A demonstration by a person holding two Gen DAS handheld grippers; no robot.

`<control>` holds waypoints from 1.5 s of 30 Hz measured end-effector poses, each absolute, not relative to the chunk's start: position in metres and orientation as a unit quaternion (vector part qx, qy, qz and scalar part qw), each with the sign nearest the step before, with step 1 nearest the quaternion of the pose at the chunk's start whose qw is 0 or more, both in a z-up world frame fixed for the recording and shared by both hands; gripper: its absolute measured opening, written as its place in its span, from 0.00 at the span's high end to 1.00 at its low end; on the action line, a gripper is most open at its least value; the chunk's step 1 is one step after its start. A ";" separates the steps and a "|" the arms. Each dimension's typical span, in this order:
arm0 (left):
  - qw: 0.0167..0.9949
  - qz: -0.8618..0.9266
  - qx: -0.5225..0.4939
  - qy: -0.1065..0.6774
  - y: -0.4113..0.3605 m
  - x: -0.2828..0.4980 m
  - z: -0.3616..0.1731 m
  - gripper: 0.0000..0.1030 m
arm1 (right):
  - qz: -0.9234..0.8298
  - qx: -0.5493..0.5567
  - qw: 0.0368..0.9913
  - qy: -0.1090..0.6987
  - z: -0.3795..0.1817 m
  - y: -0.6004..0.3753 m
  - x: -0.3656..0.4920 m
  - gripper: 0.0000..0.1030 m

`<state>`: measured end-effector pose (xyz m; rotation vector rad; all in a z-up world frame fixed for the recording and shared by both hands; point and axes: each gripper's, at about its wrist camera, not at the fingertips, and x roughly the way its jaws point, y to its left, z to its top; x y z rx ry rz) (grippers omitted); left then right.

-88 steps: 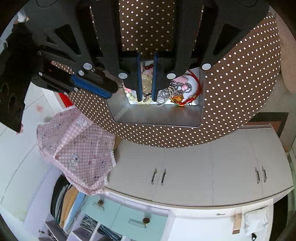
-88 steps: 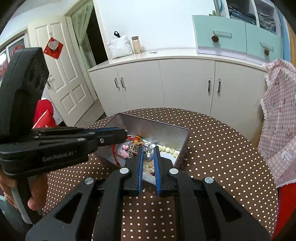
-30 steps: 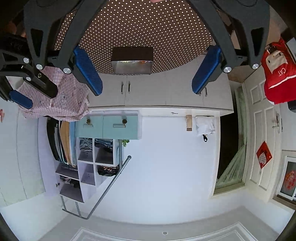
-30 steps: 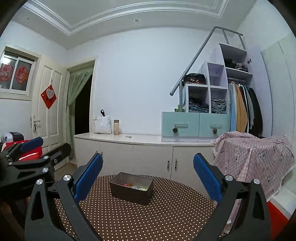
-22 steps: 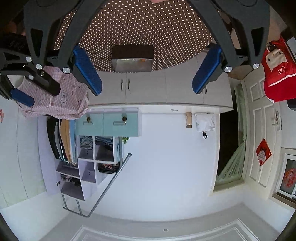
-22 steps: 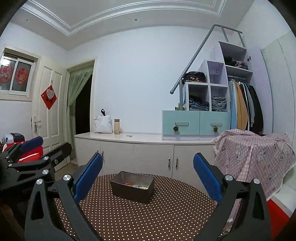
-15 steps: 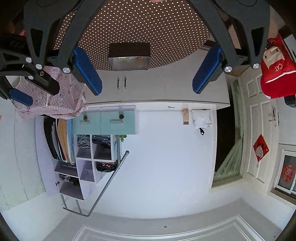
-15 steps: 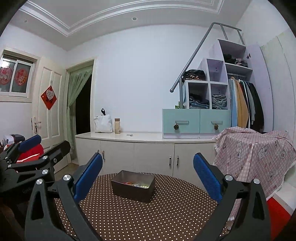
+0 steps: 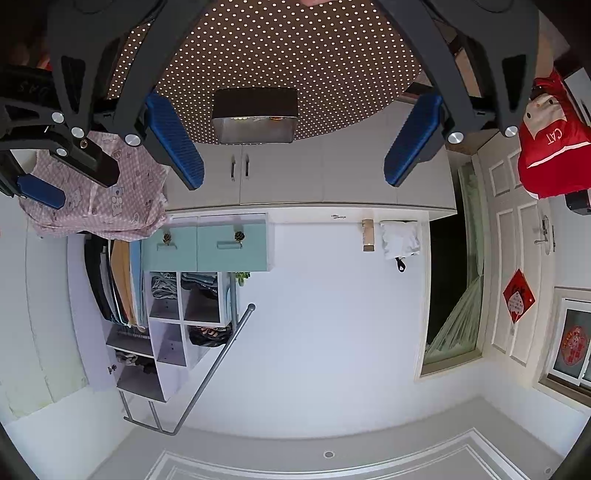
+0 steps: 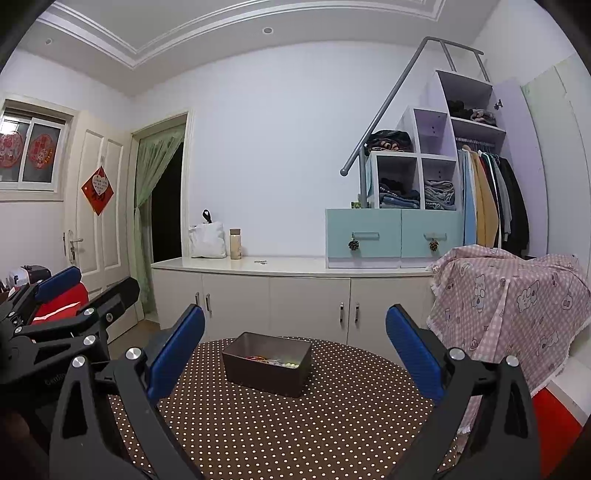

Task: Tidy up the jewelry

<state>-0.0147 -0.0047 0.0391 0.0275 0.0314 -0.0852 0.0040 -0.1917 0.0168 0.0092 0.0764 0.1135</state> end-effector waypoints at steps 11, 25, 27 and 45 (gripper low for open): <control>0.999 -0.034 0.020 0.013 -0.002 -0.012 0.035 0.06 | 0.058 0.006 0.997 0.044 0.016 -0.189 0.006 0.08; 0.999 -0.034 0.021 0.014 -0.003 -0.012 0.034 0.06 | 0.059 0.009 0.997 0.047 0.014 -0.189 0.008 0.08; 0.999 -0.032 0.021 0.015 -0.003 -0.012 0.034 0.06 | 0.058 0.009 0.997 0.048 0.014 -0.188 0.009 0.08; 0.999 -0.032 0.023 0.017 -0.002 -0.012 0.035 0.06 | 0.059 0.009 0.997 0.050 0.011 -0.188 0.009 0.08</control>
